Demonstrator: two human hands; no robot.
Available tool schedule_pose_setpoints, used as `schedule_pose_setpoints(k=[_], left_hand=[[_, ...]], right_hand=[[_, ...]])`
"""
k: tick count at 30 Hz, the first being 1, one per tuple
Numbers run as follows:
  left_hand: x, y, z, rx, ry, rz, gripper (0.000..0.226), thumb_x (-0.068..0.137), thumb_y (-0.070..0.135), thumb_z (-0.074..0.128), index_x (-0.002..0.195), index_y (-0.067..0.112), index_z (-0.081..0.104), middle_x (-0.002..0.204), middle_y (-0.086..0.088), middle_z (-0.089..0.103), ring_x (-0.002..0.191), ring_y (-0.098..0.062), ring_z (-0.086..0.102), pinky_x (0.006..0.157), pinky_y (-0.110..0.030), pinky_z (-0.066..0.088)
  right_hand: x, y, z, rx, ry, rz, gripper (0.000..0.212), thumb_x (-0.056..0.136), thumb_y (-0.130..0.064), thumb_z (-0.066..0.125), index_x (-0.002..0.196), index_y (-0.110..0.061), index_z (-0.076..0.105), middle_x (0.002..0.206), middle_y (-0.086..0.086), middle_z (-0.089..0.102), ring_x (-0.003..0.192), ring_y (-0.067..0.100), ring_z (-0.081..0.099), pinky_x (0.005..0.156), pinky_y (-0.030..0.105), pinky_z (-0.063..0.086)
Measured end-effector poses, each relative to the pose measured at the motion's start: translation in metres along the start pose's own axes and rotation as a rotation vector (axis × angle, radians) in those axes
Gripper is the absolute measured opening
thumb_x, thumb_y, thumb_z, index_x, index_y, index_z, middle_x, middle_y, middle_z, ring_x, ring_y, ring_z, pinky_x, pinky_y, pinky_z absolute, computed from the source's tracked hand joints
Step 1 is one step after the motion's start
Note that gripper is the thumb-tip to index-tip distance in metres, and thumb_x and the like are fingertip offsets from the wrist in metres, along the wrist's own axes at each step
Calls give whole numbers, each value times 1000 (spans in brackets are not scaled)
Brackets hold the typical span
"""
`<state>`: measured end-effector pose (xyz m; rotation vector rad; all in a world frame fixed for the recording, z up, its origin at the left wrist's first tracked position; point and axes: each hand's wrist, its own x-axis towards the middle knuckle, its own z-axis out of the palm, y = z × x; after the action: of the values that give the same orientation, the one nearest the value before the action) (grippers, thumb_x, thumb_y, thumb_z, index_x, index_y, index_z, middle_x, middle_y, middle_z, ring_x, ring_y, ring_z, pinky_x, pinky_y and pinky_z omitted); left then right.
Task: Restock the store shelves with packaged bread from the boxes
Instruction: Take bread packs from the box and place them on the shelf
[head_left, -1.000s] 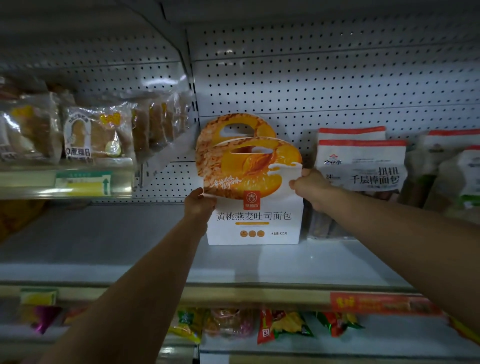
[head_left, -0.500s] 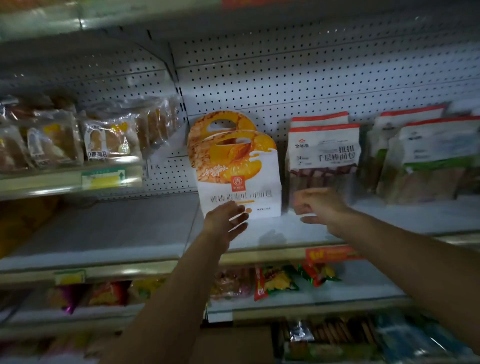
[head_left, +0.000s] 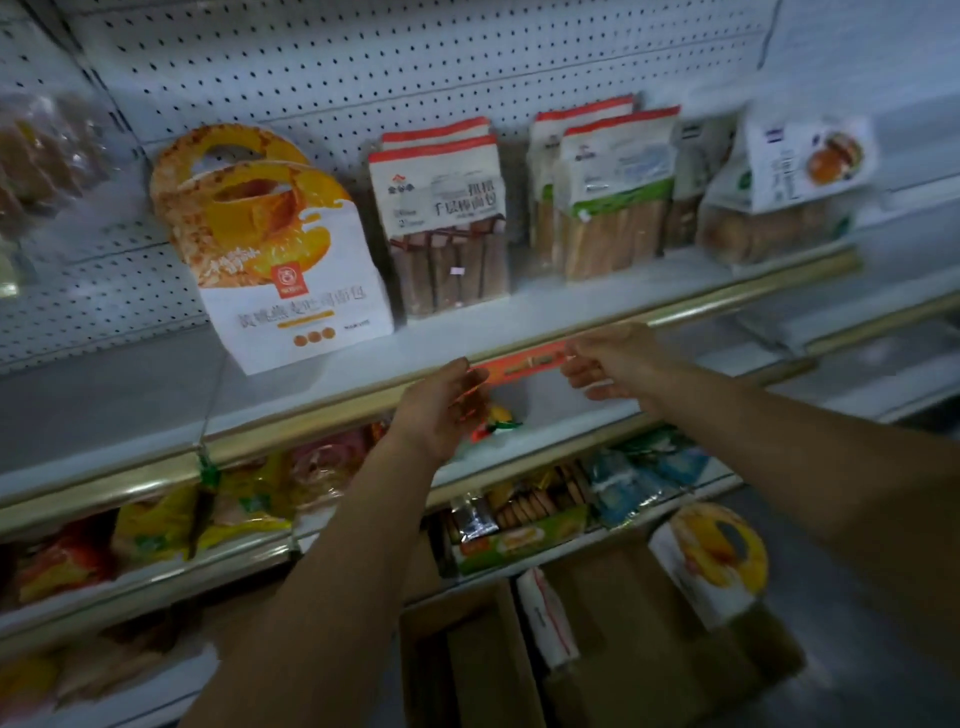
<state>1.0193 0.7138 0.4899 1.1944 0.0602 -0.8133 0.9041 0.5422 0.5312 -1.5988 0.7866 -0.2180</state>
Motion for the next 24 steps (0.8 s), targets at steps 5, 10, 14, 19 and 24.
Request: schedule_pose_setpoints(k=[5, 10, 14, 19, 24], left_hand=[[18, -45, 64, -8, -66, -78, 17, 101, 26, 52, 92, 15, 62, 72, 1, 72, 59, -12, 67, 56, -24, 54], [41, -93, 125, -99, -23, -172, 33, 104, 39, 43, 98, 12, 61, 88, -7, 73, 79, -22, 67, 70, -35, 53], [75, -137, 170, -127, 32, -256, 34, 105, 36, 39, 99, 10, 60, 93, -10, 71, 80, -24, 65, 75, -37, 52], [130, -219, 224, -50, 93, -359, 22, 102, 27, 47, 95, 10, 59, 83, -7, 69, 70, -19, 57, 72, -32, 47], [182, -318, 265, 4, 140, -515, 17, 101, 24, 52, 94, 10, 60, 91, -9, 67, 72, -19, 56, 67, -30, 49]], right_hand=[[6, 35, -76, 27, 30, 68, 22, 94, -18, 61, 106, 0, 66, 89, 12, 70, 74, 20, 64, 70, 30, 53], [31, 78, -146, 53, 36, 152, 24, 92, -20, 66, 107, -2, 66, 95, 16, 71, 75, 21, 65, 65, 29, 53], [66, 114, -201, 24, 26, 237, 20, 94, -19, 63, 103, -2, 66, 92, 17, 70, 71, 21, 64, 62, 27, 52], [121, 176, -267, 60, 16, 372, 13, 94, -14, 61, 87, -3, 61, 78, 15, 61, 60, 20, 54, 59, 25, 42], [183, 280, -322, 11, 23, 499, 31, 96, -13, 58, 116, 10, 61, 74, 14, 62, 62, 24, 56, 61, 28, 43]])
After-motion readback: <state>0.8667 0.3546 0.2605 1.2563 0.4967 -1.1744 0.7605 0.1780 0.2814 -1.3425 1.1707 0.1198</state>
